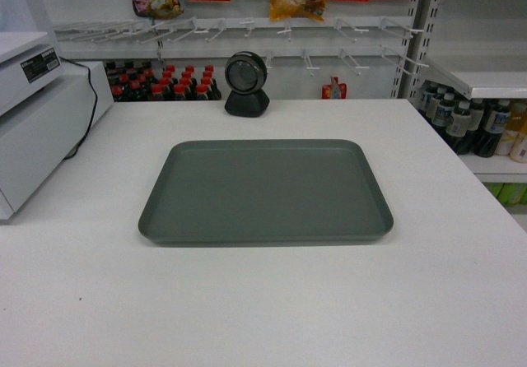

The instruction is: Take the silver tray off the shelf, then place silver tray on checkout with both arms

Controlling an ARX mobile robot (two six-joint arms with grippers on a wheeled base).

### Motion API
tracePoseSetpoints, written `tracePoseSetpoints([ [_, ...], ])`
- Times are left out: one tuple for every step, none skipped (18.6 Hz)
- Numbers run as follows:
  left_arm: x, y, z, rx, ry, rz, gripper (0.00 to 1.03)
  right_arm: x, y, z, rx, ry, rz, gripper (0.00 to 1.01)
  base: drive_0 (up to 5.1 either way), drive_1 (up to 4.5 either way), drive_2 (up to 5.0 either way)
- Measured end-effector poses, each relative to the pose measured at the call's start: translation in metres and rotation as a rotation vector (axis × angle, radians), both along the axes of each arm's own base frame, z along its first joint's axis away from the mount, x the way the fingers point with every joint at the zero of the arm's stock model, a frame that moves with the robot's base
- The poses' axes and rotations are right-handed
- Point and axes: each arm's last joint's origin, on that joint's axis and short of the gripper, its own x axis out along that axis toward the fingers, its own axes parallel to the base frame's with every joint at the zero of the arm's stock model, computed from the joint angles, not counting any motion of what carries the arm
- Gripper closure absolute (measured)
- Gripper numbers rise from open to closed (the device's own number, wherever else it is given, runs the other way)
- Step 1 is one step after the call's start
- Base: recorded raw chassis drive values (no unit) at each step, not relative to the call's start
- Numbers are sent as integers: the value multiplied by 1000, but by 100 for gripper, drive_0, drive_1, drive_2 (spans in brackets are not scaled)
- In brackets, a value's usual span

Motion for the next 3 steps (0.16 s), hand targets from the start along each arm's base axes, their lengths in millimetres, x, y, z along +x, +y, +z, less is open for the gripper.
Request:
tracePoseSetpoints([
  [0,0,0,0,0,0,5,0,0,0,0,0,0,3,0,0,0],
  [0,0,0,0,0,0,5,0,0,0,0,0,0,3,0,0,0],
  [0,0,0,0,0,0,5,0,0,0,0,0,0,3,0,0,0],
])
